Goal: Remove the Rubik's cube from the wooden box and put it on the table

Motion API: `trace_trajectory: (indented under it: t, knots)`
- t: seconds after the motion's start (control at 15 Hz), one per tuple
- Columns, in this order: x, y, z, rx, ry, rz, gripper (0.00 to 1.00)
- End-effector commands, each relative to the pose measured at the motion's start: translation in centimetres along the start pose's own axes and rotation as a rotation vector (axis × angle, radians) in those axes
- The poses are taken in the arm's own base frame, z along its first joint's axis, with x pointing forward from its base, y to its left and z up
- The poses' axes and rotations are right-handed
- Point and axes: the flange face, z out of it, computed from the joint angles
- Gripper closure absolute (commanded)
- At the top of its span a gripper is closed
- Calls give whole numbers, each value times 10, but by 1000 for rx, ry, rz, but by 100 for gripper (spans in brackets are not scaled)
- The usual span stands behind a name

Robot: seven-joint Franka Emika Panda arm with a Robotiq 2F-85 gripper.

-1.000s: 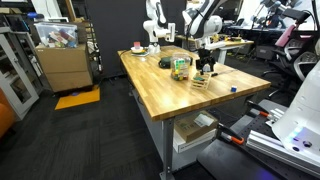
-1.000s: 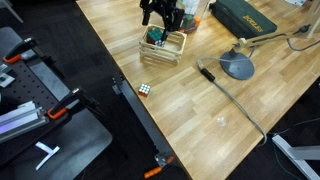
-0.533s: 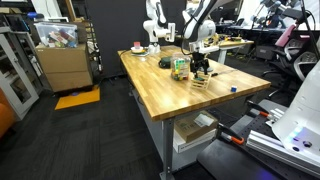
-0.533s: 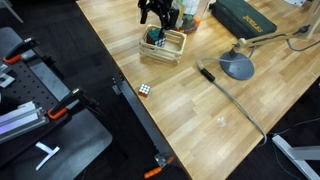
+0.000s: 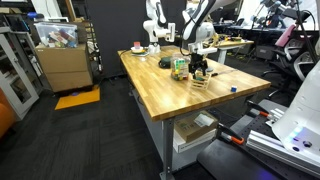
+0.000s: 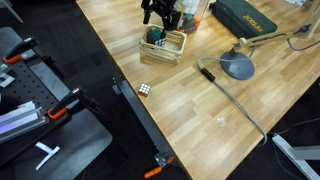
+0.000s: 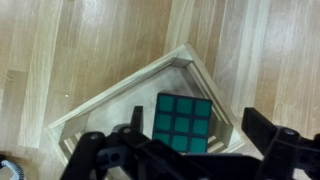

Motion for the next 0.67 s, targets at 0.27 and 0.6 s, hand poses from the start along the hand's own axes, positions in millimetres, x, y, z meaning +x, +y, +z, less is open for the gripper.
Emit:
trace_trajectory:
  t: [0.27,0.6]
  knots:
    - [3,16,-1,38,12,11,0]
    - [7,18,6,82,8,13,0]
